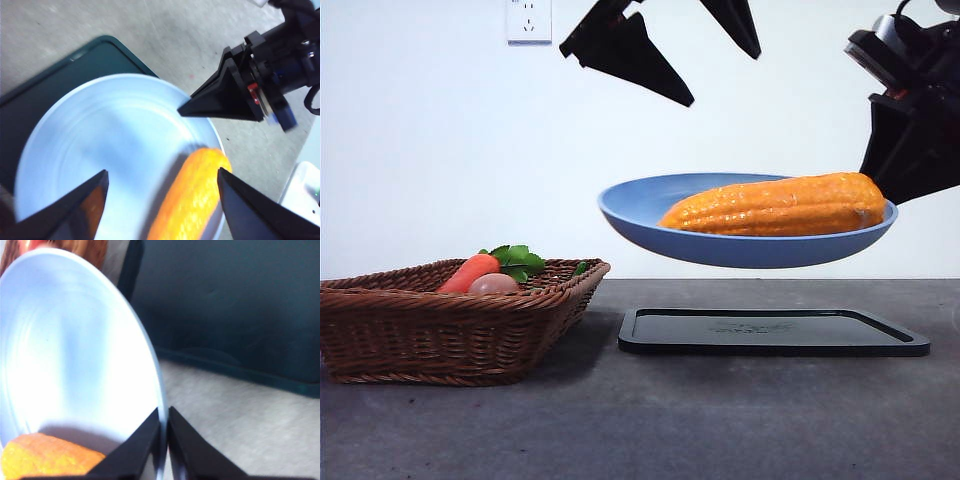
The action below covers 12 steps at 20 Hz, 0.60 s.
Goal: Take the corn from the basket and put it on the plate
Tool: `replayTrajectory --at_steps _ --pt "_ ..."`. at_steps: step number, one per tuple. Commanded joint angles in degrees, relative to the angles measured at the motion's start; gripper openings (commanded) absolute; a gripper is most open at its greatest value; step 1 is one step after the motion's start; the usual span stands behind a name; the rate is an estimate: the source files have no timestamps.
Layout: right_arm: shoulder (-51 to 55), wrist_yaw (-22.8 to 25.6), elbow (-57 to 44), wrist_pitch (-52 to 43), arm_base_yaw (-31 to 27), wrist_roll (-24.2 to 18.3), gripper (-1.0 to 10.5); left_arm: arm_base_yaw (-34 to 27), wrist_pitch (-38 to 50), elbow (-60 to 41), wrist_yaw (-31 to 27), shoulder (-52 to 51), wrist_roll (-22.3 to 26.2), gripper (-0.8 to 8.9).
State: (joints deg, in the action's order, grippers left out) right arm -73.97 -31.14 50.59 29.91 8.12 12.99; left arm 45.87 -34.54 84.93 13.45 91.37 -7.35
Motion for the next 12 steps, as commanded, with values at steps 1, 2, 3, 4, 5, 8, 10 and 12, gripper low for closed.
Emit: replayTrajectory --at_steps 1,2,3,4,5,8,10,12 --pt "-2.49 -0.28 1.49 -2.03 -1.33 1.22 0.0 -0.5 -0.76 1.86 -0.09 0.02 0.94 3.55" --pt "-3.76 -0.31 1.73 -2.95 -2.08 1.25 0.0 -0.55 -0.92 1.86 -0.09 -0.09 0.94 3.55" --pt "-5.31 -0.31 2.1 -4.04 -2.78 1.29 0.0 -0.55 -1.05 1.92 -0.09 -0.11 0.94 3.55" --pt "-7.37 -0.31 2.95 -4.74 -3.56 1.4 0.0 -0.59 -1.31 1.92 -0.09 -0.22 0.94 3.55" --pt "-9.44 -0.31 4.17 -5.11 -4.24 1.38 0.0 -0.66 -1.55 1.92 -0.09 -0.31 0.96 3.55" --pt "-17.05 -0.33 9.99 -5.81 -5.57 1.4 0.0 -0.63 -2.01 1.92 -0.09 -0.31 0.94 3.52" --pt "-22.34 -0.31 14.6 -5.57 -5.9 1.44 0.0 -0.63 -2.03 1.92 -0.09 -0.31 0.87 3.52" --pt "-27.32 -0.37 18.88 -4.94 -6.23 1.79 0.0 -0.63 -2.03 1.92 -0.09 -0.31 0.87 3.52"
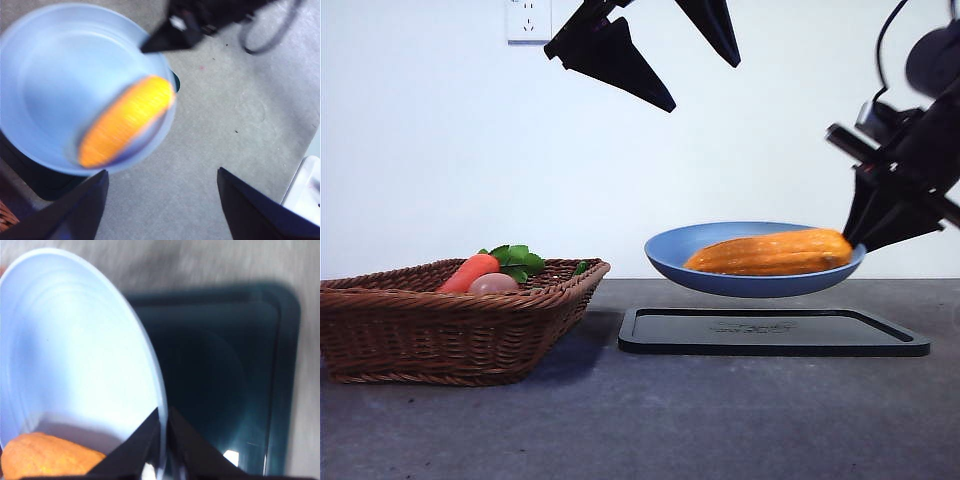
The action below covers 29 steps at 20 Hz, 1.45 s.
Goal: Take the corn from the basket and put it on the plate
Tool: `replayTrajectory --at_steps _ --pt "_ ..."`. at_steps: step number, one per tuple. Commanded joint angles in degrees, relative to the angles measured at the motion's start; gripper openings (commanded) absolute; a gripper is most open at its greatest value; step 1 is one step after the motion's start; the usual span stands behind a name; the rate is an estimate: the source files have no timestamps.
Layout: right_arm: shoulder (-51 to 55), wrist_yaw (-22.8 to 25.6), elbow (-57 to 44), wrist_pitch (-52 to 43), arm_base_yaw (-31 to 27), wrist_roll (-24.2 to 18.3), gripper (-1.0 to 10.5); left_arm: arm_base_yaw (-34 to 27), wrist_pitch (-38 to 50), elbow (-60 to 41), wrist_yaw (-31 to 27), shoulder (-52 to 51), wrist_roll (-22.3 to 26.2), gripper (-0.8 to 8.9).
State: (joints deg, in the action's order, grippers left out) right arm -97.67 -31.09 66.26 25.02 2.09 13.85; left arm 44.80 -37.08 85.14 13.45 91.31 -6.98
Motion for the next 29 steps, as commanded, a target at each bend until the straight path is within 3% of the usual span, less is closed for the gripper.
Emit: replayTrajectory --at_steps 1,7,13,18,24,29 --pt "-5.9 -0.44 4.98 0.55 -0.2 0.96 0.0 0.44 0.5 1.7 -0.09 -0.24 0.5 3.52" --pt "-14.27 -0.46 8.52 0.7 -0.24 1.22 0.0 0.44 0.52 1.7 -0.09 -0.24 0.52 3.52" --pt "-15.04 -0.46 8.52 0.66 -0.24 0.9 0.0 0.44 0.5 1.7 -0.09 -0.24 0.55 3.52" --pt "-14.64 -1.07 8.55 1.05 -0.35 0.92 2.3 0.42 0.52 1.7 -0.13 -0.24 0.55 3.52" --pt "-7.41 0.15 8.55 6.14 -2.36 -1.07 2.5 0.42 0.52 1.7 -0.15 -0.24 0.55 3.52" --pt "6.8 1.53 8.55 17.55 -3.5 -7.98 2.5 0.04 0.48 1.7 -0.15 -0.24 0.57 3.52"
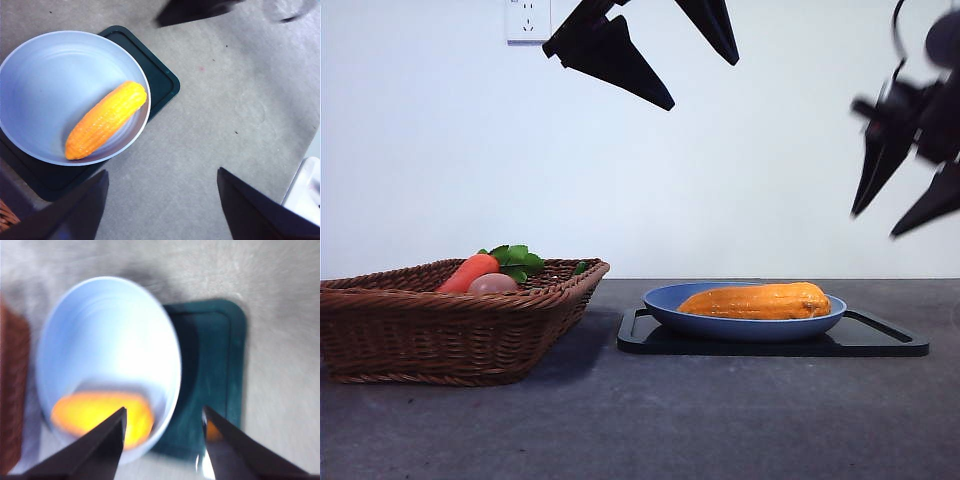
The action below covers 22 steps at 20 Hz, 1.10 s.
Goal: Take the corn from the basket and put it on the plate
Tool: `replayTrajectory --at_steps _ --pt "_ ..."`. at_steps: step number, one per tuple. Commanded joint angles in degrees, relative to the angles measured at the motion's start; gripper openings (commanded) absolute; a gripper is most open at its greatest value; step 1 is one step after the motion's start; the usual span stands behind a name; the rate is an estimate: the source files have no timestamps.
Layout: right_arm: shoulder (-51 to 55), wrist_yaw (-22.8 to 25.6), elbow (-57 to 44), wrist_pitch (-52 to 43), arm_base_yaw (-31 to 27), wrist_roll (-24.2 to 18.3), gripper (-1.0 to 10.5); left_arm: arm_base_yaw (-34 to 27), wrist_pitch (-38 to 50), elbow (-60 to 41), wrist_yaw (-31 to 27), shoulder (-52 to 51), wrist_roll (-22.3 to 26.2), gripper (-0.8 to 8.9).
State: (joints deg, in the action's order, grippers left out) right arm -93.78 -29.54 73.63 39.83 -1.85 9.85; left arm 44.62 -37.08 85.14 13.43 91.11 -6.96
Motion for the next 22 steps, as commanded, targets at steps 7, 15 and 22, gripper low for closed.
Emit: replayTrajectory --at_steps 7,15,22 --pt "23.1 0.52 1.16 19.3 7.96 -10.36 2.3 -0.11 -2.51 1.7 -0.13 -0.04 1.44 3.18" --pt "29.92 4.42 -3.21 27.74 16.63 -13.05 0.0 -0.11 -3.23 1.7 -0.11 -0.04 1.42 -0.02" --pt "29.81 4.09 -5.05 25.29 17.51 -12.87 0.0 -0.11 -4.17 1.7 -0.11 -0.04 1.42 0.07"
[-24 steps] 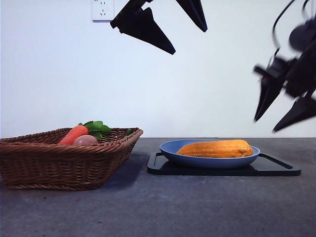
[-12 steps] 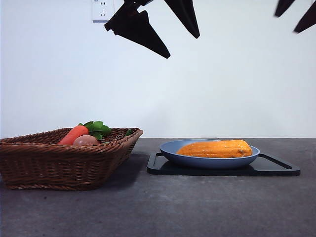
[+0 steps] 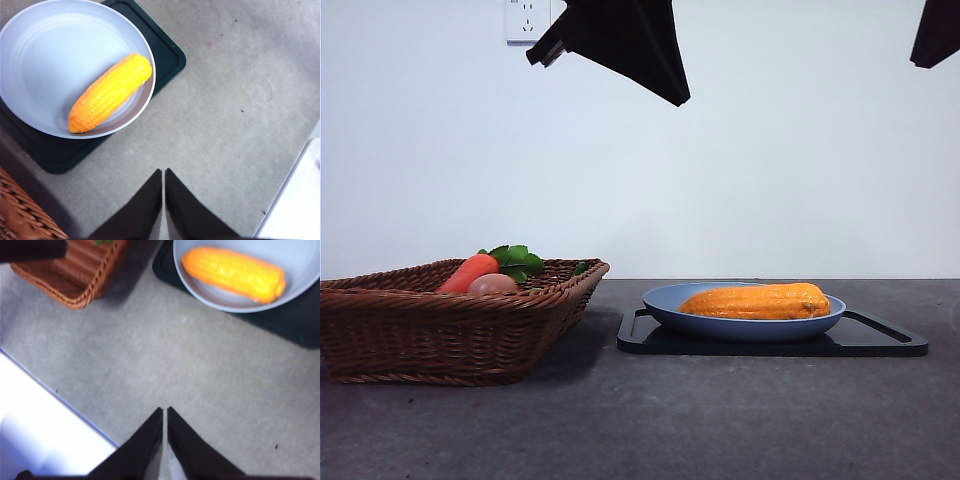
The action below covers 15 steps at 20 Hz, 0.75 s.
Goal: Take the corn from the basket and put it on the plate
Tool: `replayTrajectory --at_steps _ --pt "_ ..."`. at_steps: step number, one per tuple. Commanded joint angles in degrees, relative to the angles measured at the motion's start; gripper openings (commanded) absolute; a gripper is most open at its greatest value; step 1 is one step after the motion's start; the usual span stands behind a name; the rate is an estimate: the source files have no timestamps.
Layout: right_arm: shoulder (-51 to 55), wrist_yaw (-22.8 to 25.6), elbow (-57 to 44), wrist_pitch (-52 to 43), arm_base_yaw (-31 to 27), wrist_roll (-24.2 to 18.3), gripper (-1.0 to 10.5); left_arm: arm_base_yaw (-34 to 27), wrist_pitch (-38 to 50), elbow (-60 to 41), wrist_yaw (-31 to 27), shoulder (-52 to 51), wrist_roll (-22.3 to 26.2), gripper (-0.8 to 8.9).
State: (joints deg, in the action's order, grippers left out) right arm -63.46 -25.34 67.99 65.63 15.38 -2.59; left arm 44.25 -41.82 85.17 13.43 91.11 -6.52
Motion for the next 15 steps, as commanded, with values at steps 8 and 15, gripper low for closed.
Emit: replayTrajectory --at_steps 8,15 --pt "-0.5 -0.11 0.59 -1.22 -1.05 -0.46 0.0 0.28 8.04 1.68 -0.11 -0.04 0.96 0.07" --pt "-0.5 -0.09 0.59 -5.2 -1.33 -0.46 0.0 -4.44 13.62 1.66 -0.79 -2.84 7.08 0.07"
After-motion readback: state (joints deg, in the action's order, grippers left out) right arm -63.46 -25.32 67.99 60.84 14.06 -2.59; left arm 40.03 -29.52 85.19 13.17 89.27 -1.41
